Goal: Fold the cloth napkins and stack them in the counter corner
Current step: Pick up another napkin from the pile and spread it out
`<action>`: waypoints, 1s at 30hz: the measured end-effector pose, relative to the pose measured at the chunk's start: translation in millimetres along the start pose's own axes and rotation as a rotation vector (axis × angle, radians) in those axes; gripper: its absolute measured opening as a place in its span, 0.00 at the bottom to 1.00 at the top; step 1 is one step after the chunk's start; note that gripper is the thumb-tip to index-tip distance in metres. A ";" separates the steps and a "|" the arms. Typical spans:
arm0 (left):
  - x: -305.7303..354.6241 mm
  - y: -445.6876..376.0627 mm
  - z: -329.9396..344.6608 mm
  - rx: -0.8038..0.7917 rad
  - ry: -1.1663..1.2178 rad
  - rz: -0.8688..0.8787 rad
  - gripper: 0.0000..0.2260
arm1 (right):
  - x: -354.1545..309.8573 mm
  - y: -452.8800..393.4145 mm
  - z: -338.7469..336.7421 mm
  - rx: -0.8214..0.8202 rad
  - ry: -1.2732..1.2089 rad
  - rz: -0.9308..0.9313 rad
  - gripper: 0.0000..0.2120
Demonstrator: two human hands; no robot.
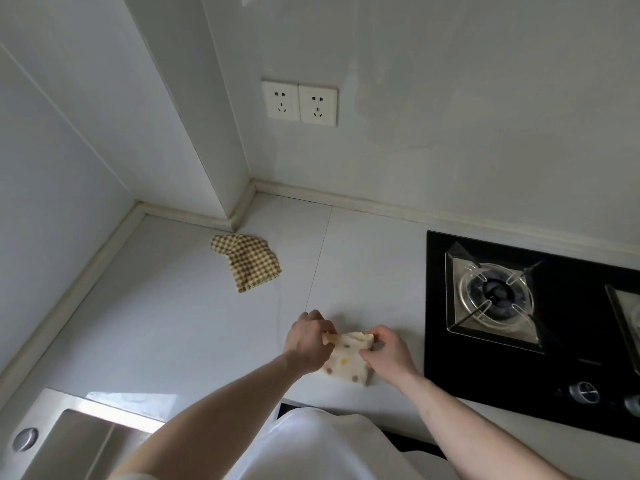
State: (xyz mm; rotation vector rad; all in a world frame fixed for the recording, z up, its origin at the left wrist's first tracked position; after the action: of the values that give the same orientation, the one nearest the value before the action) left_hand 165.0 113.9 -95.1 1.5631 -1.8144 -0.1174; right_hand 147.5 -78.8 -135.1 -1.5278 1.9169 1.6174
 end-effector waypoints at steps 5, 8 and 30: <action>4.6 2.2 -1.4 0.024 0.028 -0.025 0.12 | -6.0 7.7 -7.7 0.067 0.018 -0.036 0.13; 5.4 7.2 0.7 0.033 0.023 -0.024 0.14 | -6.0 14.4 -8.5 0.113 0.047 -0.048 0.11; -15.7 20.9 56.2 -0.178 0.115 0.018 0.15 | 20.5 46.0 35.6 -0.144 0.564 0.003 0.25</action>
State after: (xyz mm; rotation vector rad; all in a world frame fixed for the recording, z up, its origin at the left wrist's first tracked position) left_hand 115.9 112.1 -132.8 1.4005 -1.6799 -0.1722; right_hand 86.9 -67.4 -135.0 -2.2300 2.0861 1.4552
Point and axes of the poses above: each hand's wrist, its own y-axis away from the middle knuckle, its own z-axis out of the palm, x = y × z, the point moved 10 cm from there along -y, towards the middle knuckle, and after that the axes turned 13 degrees about -x, right-handed, at the moved point
